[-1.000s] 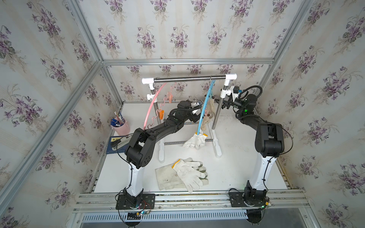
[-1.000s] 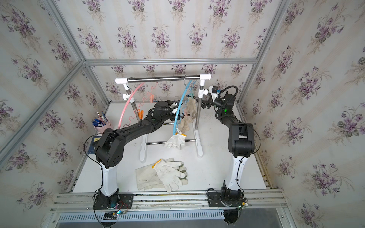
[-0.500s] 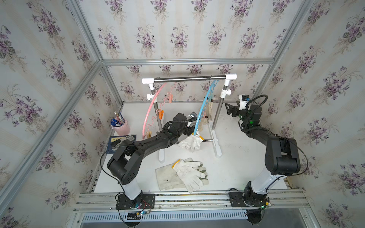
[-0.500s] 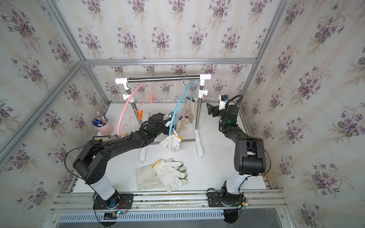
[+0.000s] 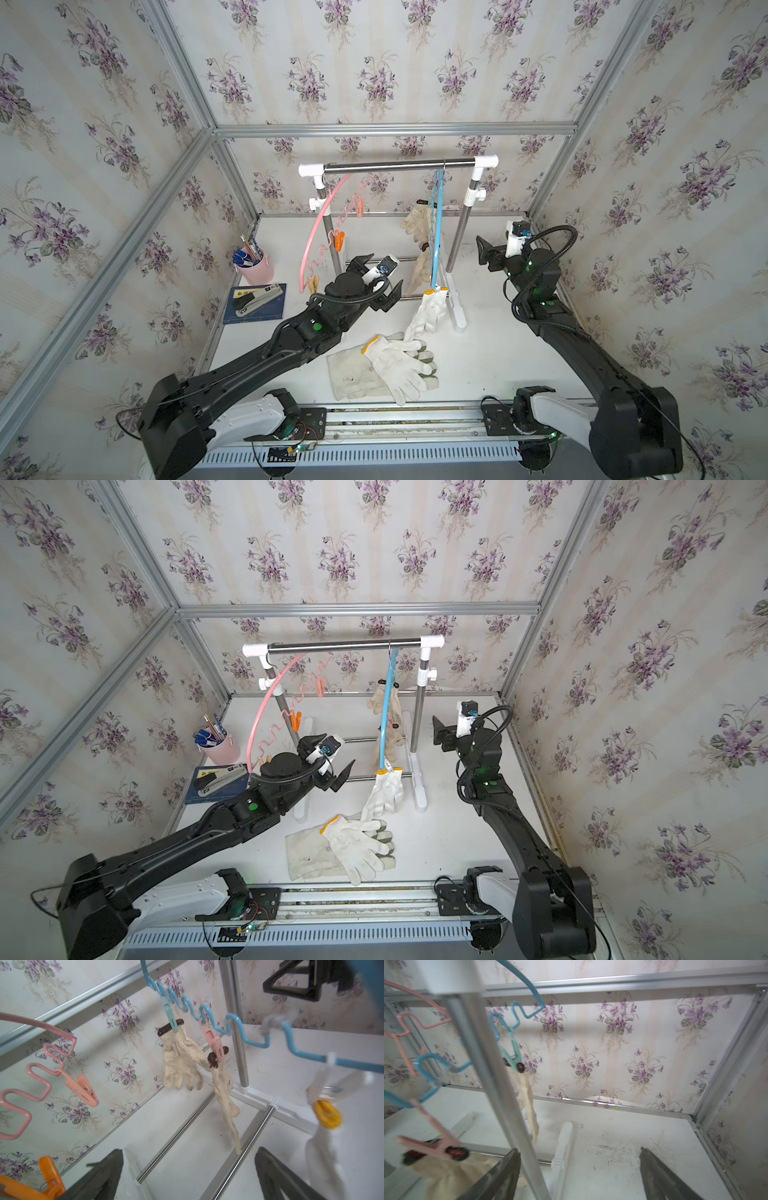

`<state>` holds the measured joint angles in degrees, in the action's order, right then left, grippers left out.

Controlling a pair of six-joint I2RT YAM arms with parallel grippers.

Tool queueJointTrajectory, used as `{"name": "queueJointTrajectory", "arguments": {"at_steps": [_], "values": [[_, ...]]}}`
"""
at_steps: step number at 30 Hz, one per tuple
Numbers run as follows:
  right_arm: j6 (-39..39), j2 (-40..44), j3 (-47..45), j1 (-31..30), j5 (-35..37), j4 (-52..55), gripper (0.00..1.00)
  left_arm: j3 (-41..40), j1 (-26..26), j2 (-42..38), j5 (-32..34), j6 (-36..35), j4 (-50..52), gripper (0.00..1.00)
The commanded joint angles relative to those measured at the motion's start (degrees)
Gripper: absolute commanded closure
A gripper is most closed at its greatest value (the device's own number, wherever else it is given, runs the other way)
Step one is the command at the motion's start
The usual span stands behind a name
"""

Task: Clip the gloves onto a hanger to dry
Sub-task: Clamp the glove onto the hanger, then move the clothesline to the center of the board.

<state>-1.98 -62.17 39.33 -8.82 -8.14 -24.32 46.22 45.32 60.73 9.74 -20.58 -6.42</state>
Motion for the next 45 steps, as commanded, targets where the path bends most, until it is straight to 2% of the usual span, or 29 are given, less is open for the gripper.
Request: {"name": "queueJointTrajectory", "arguments": {"at_steps": [1, 4, 9, 10, 13, 15, 17, 19, 21, 24, 27, 29, 33, 35, 37, 39, 41, 43, 45], "values": [[-3.1, 4.2, 2.5, -4.6, 0.8, 7.0, 0.14, 1.7, 0.3, -6.0, -4.9, 4.9, 8.8, 0.0], [-5.5, 6.5, 7.9, -8.7, 1.3, 14.7, 0.18, 4.8, 0.2, -11.1, -6.5, 11.2, 12.3, 0.0], [-5.4, 9.9, 17.0, -11.5, 0.7, 20.9, 0.21, 8.8, 0.1, -15.2, -3.7, 25.5, 12.3, 0.0], [-4.6, 9.8, 19.5, -11.9, -0.4, 21.9, 0.23, 8.8, 0.1, -15.6, -4.1, 26.7, 11.2, 0.0], [1.0, 7.4, 27.7, -13.1, -4.9, 24.8, 0.32, 10.0, 0.2, -16.3, -8.4, 24.4, 9.1, 0.0], [5.0, 4.2, 34.2, -13.9, -9.0, 27.2, 0.38, 13.7, 0.1, -15.6, -5.1, 24.2, 12.9, 0.0], [5.0, -0.6, 42.5, -16.5, -10.8, 32.2, 0.4, 19.6, 0.1, -14.0, 1.8, 23.7, 20.1, 0.0], [2.5, -5.0, 49.9, -20.4, -8.9, 37.0, 0.37, 25.0, 0.0, -12.0, 8.4, 23.7, 27.0, 0.0], [4.7, -8.1, 53.8, -24.5, -7.4, 37.2, 0.33, 29.2, -0.1, -10.4, 14.2, 24.6, 32.6, 0.0], [11.0, -10.5, 53.2, -27.9, -4.4, 31.4, 0.31, 32.7, -1.2, -9.4, 17.5, 26.6, 36.5, 0.0], [3.5, -14.3, 55.1, -34.0, 0.6, 32.0, 0.24, 34.9, -3.0, -8.6, 17.5, 28.5, 39.2, 0.0], [-2.5, -17.2, 57.8, -35.7, 2.7, 34.5, 0.23, 36.8, -4.8, -7.7, 17.9, 30.2, 42.6, 0.0], [-3.8, -19.6, 59.3, -35.9, 5.1, 36.6, 0.23, 38.7, -9.2, -6.8, 16.9, 31.3, 47.3, 0.0], [-2.1, -19.0, 57.0, -36.0, 3.1, 35.8, 0.23, 39.0, -12.8, -6.5, 13.1, 31.4, 47.6, 0.0], [-1.3, -17.4, 53.0, -36.3, 0.3, 34.7, 0.24, 39.7, -17.4, -5.7, 6.3, 31.8, 47.4, 0.0], [-0.9, -14.3, 46.7, -36.7, -2.7, 32.9, 0.25, 40.7, -22.7, -4.3, -1.4, 33.0, 46.9, 0.0], [-0.7, -11.7, 41.3, -37.1, -4.4, 31.5, 0.27, 41.9, -27.2, -2.7, -6.0, 34.5, 47.0, 0.01], [-0.4, -10.3, 37.4, -37.7, -4.1, 31.9, 0.34, 42.6, -31.3, -1.3, -7.4, 36.4, 46.8, 0.05], [0.4, -9.9, 34.0, -38.1, -3.0, 32.9, 0.4, 43.0, -34.1, 0.2, -5.6, 36.9, 46.3, 0.09]]}}
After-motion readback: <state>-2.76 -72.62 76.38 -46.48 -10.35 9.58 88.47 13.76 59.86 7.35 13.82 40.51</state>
